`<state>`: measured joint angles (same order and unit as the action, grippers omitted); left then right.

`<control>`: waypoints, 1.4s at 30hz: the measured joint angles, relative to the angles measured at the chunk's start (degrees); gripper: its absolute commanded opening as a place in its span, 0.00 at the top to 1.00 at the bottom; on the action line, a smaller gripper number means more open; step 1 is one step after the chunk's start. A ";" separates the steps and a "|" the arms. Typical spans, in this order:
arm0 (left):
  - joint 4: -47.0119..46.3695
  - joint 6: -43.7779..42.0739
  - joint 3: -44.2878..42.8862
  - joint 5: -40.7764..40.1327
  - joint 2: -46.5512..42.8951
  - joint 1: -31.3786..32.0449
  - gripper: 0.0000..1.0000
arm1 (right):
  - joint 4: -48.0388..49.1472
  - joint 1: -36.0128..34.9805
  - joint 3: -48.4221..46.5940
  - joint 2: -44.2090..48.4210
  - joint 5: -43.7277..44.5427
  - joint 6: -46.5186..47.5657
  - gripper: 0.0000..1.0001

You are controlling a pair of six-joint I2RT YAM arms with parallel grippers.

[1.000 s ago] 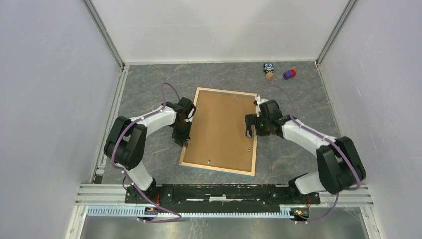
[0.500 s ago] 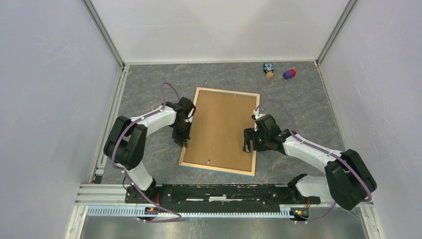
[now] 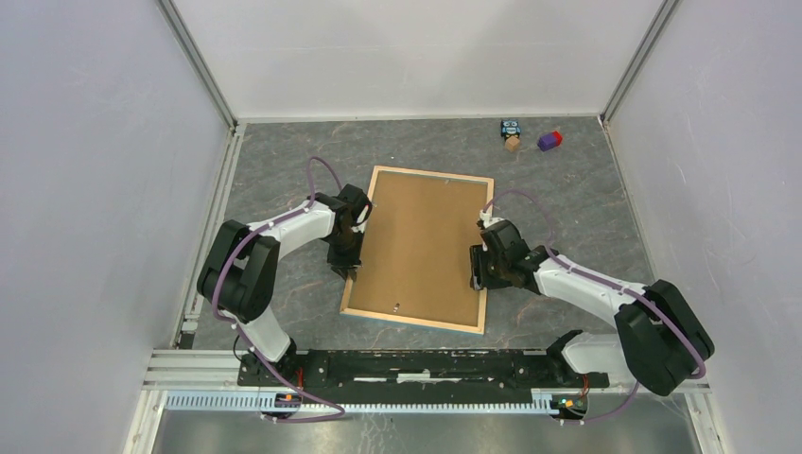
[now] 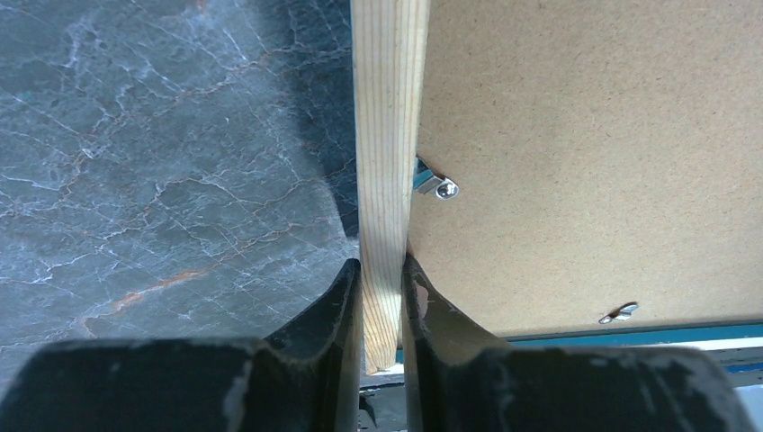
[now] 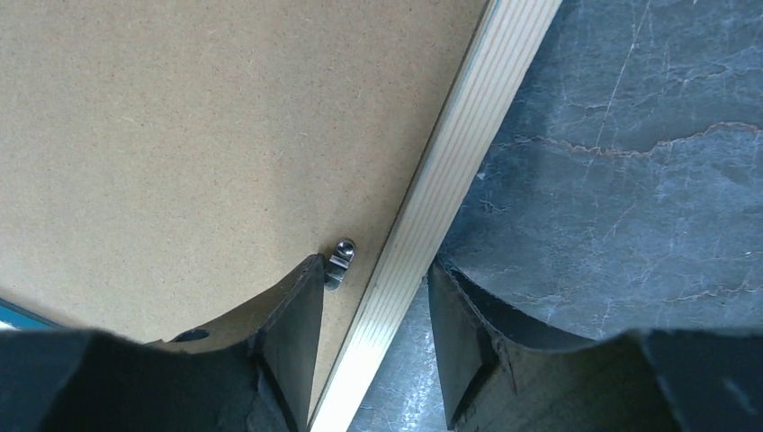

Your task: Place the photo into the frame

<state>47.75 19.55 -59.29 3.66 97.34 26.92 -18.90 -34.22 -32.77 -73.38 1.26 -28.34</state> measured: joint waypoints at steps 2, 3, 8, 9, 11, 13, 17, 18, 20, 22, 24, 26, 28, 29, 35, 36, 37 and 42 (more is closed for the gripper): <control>0.00 0.02 0.00 0.00 0.00 0.00 0.98 | -0.15 -0.35 -0.28 -0.28 0.42 -0.09 0.48; 0.00 0.00 0.00 0.00 0.00 0.00 0.98 | -0.33 -0.48 -0.46 -0.44 0.59 -0.11 0.49; 0.00 0.00 0.00 0.00 0.00 0.00 0.98 | -1.33 -1.31 -1.22 -0.98 2.08 -0.13 0.60; 0.00 0.00 0.00 -0.02 0.00 0.00 0.98 | -1.57 -1.36 -1.33 -1.01 2.45 -0.22 0.62; 0.13 0.00 0.00 -0.11 0.00 -0.07 0.98 | -1.81 -1.36 -1.53 -0.98 3.15 -0.02 0.69; 0.22 0.02 0.00 -0.13 0.00 -0.22 0.98 | -1.79 -1.40 -1.55 -0.98 3.43 0.09 0.74; 0.28 0.00 0.00 -0.20 0.00 -0.22 0.98 | -1.79 -1.49 -1.73 -1.14 3.80 0.17 0.75; 0.28 0.00 0.00 -0.20 0.00 -0.22 0.98 | -1.97 -1.49 -1.92 -1.29 3.80 0.22 0.75; 0.28 0.02 0.00 -0.22 0.00 -0.22 0.98 | -2.27 -1.51 -2.25 -1.57 3.82 0.35 0.76; 0.28 0.00 0.00 -0.22 0.00 -0.22 0.98 | -2.67 -1.51 -2.67 -1.95 3.82 0.55 0.76; 0.37 0.00 0.00 -0.39 0.00 -0.22 0.98 | -2.51 -1.51 -3.10 -2.51 3.89 0.76 0.68; 0.50 0.00 0.00 -0.61 0.00 -0.28 0.98 | -2.38 -1.51 -3.63 -3.23 3.93 1.16 0.61; 0.61 0.00 0.00 -0.66 0.00 -0.42 0.98 | -1.97 -1.51 -3.76 -3.54 3.76 1.57 0.59; 0.61 0.00 0.00 -0.63 0.00 -0.44 0.98 | -1.90 -1.51 -3.76 -3.52 3.67 1.84 0.56; 0.61 0.02 0.00 -0.63 0.00 -0.44 0.98 | -1.60 -1.79 -3.76 -3.19 3.52 4.24 0.45; 0.61 0.00 0.00 -0.63 0.00 -0.44 0.98 | -1.75 -1.79 -3.76 -3.10 3.52 4.42 0.44; 0.61 0.02 0.00 -0.63 0.00 -0.44 0.98 | -2.01 -1.79 -3.78 -2.99 3.54 4.66 0.44; 0.61 0.00 0.00 -0.63 0.00 -0.44 0.98 | -3.34 -1.42 -4.31 -2.80 3.56 5.53 0.49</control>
<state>48.36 19.55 -59.29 3.03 97.34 26.48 -22.24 -35.64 -37.08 -76.18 4.82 -22.81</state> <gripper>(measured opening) 0.249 0.541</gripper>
